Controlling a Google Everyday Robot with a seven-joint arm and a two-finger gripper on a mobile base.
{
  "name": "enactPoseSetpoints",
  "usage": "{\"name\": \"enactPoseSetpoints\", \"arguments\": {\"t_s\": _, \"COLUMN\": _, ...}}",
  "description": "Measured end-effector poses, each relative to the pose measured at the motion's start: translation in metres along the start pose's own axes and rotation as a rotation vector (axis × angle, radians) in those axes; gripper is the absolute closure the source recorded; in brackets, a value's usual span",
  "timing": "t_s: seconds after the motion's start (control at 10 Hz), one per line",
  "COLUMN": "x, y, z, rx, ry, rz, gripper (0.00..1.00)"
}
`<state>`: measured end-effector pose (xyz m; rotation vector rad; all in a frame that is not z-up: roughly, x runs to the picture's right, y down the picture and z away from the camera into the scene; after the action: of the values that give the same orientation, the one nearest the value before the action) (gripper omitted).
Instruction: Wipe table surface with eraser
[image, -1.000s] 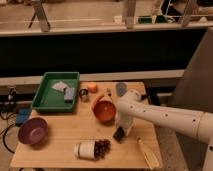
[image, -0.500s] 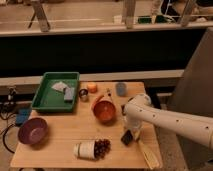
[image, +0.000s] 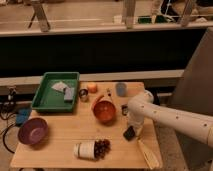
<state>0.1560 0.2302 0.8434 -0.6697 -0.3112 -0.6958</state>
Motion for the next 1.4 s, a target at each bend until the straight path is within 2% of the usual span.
{"name": "enactPoseSetpoints", "arguments": {"t_s": 0.2, "x": 0.006, "y": -0.015, "z": 0.002, "rx": 0.009, "ry": -0.006, "rz": -0.003, "gripper": 1.0}}
{"name": "enactPoseSetpoints", "arguments": {"t_s": 0.7, "x": 0.004, "y": -0.018, "z": 0.0, "rx": 0.012, "ry": -0.008, "rz": -0.017, "gripper": 1.0}}
{"name": "enactPoseSetpoints", "arguments": {"t_s": 0.8, "x": -0.001, "y": -0.022, "z": -0.001, "rx": 0.022, "ry": -0.017, "rz": -0.041, "gripper": 1.0}}
{"name": "enactPoseSetpoints", "arguments": {"t_s": 1.2, "x": -0.053, "y": -0.058, "z": -0.007, "rx": 0.048, "ry": -0.045, "rz": -0.17, "gripper": 1.0}}
{"name": "enactPoseSetpoints", "arguments": {"t_s": 1.4, "x": -0.064, "y": -0.059, "z": -0.007, "rx": 0.042, "ry": -0.047, "rz": -0.203, "gripper": 1.0}}
